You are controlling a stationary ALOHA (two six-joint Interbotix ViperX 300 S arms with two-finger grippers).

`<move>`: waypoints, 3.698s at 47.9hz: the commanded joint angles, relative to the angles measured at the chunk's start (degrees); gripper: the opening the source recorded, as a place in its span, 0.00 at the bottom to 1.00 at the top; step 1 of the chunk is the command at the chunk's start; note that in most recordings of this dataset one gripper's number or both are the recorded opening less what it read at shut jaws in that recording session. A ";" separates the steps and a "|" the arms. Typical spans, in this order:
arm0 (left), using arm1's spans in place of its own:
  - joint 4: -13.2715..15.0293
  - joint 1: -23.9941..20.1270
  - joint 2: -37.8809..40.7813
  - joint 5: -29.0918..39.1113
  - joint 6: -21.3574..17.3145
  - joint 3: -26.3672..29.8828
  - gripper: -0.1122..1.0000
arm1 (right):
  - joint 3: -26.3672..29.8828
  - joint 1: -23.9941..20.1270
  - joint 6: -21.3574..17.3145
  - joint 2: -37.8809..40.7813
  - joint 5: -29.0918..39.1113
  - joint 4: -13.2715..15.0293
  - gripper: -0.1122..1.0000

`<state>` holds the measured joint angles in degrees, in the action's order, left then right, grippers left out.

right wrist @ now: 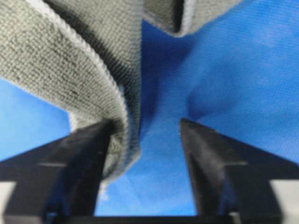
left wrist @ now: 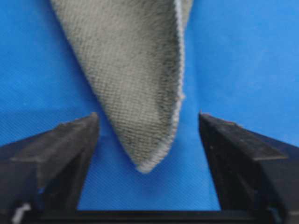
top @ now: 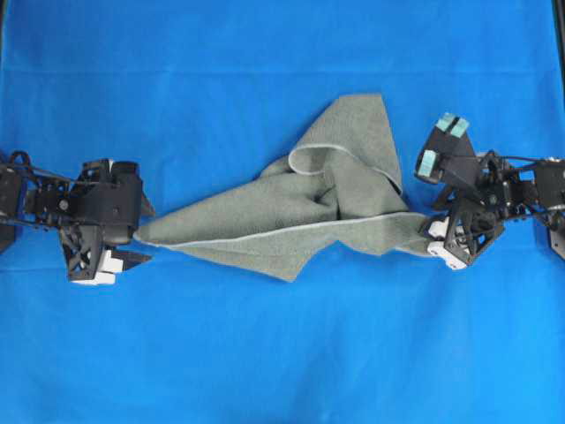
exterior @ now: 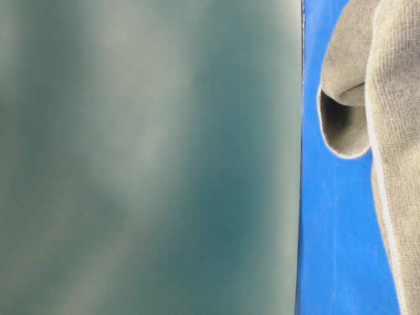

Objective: Fold a large towel.
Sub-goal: 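Grasp opposite corners of the grey towel with left and right grippers, then lift the towel high and shake it out between both grippers, then lay the towel flat, dragging it toward the robot with both grippers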

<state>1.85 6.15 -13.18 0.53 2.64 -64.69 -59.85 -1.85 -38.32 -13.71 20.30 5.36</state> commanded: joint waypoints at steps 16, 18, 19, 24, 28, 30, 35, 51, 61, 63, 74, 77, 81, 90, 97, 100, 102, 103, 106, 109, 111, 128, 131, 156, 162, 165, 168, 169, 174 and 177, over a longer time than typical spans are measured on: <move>-0.18 -0.44 -1.76 2.81 -0.26 1.49 0.11 | 2.81 0.09 0.44 -5.62 0.35 0.62 0.10; -0.18 -0.44 -2.72 3.78 -0.26 1.85 0.11 | 2.90 0.09 0.35 -7.03 0.79 0.62 0.10; -0.18 -0.44 -3.43 4.39 -0.26 2.11 0.11 | 2.99 0.09 0.35 -7.82 1.05 0.62 0.10; -0.18 -0.44 -9.14 10.63 -0.79 5.01 0.11 | 4.48 0.00 0.18 -12.30 3.96 0.62 0.10; -0.18 -0.44 -15.12 16.26 -0.88 7.91 0.11 | 7.12 -0.26 0.44 -16.96 7.82 0.70 0.10; -0.18 -0.53 -18.37 18.98 -0.79 9.49 0.11 | 8.53 -0.53 0.53 -18.98 9.05 0.62 0.10; -0.18 -0.88 -27.33 24.79 -0.70 13.89 0.11 | 12.30 -2.02 1.05 -23.55 10.55 1.76 0.10; -1.05 -9.32 -41.92 26.02 -6.24 23.03 0.11 | 26.54 -7.65 6.15 -29.36 12.92 17.58 0.10; -0.97 -23.91 -38.50 25.66 -16.70 29.88 0.11 | 35.16 4.92 6.42 -27.77 25.49 33.84 0.10; -0.97 -26.98 -37.18 25.40 -17.67 31.03 0.11 | 36.04 8.35 6.42 -27.07 27.25 35.68 0.10; 0.00 -37.88 -30.85 23.29 -18.37 35.33 0.11 | 38.76 22.50 7.03 -23.12 29.71 40.17 0.10; 0.79 -37.44 -30.59 23.82 -18.28 36.04 0.11 | 39.81 23.03 7.21 -23.03 30.32 40.17 0.10; 1.85 -35.07 -31.46 26.19 -17.31 37.27 0.11 | 41.40 22.76 7.29 -23.38 32.17 39.73 0.10; 1.93 -25.31 -35.68 33.66 -4.39 41.40 0.11 | 45.88 15.29 7.56 -25.40 41.57 33.49 0.10; 1.76 -17.58 -38.41 37.62 9.05 42.36 0.11 | 47.81 1.67 6.94 -27.16 46.49 25.93 0.10; 1.76 -13.27 -39.11 38.23 15.47 42.45 0.11 | 48.43 -4.13 6.77 -27.60 46.93 22.94 0.10; 1.76 -10.55 -39.29 38.23 18.37 42.54 0.11 | 48.78 -8.09 6.59 -27.77 46.93 21.27 0.10; 1.67 -9.05 -39.46 38.14 19.60 42.54 0.11 | 48.96 -10.11 6.50 -27.77 46.85 20.65 0.10; 1.23 -4.83 -39.38 37.62 22.68 42.63 0.11 | 49.57 -16.35 6.15 -27.60 46.23 18.90 0.10; 0.53 -0.70 -39.11 36.47 24.17 42.63 0.11 | 50.01 -21.18 5.62 -27.33 45.18 18.72 0.10; 0.53 2.20 -38.85 34.98 24.61 42.63 0.11 | 50.54 -23.82 5.27 -26.98 44.47 18.72 0.10; 0.26 7.29 -38.06 31.73 26.81 44.82 0.11 | 53.35 -31.46 3.34 -25.58 39.99 18.81 0.10; 0.26 6.33 -37.71 31.90 26.81 44.56 0.11 | 53.35 -31.46 2.37 -25.66 40.08 19.51 0.10; 0.26 -17.23 -38.14 34.28 28.13 34.63 0.11 | 50.01 -22.32 -7.73 -25.22 63.46 36.12 0.10; 0.26 -22.32 -37.53 32.17 28.13 26.28 0.11 | 46.05 -18.02 -7.47 -24.08 63.28 36.83 0.10; 0.26 -24.43 -37.18 30.76 27.95 22.68 0.11 | 43.07 -14.06 -7.38 -23.64 62.75 37.62 0.10; 0.26 -26.98 -36.91 29.62 27.07 19.60 0.11 | 40.34 -9.49 -7.21 -23.38 61.79 39.02 0.10; 0.18 -28.13 -36.91 29.27 26.81 18.81 0.11 | 39.46 -7.82 -7.21 -23.29 61.35 39.64 0.10; -0.35 -34.63 -36.30 27.77 25.93 16.35 0.11 | 35.86 1.41 -7.03 -22.85 57.30 42.63 0.10; -0.35 -37.71 -35.86 26.98 24.43 16.08 0.11 | 34.10 7.21 -7.12 -22.59 53.44 43.68 0.10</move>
<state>1.93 -27.51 -49.31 28.21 28.21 -48.96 -24.61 -1.49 -45.26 -36.30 77.17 46.93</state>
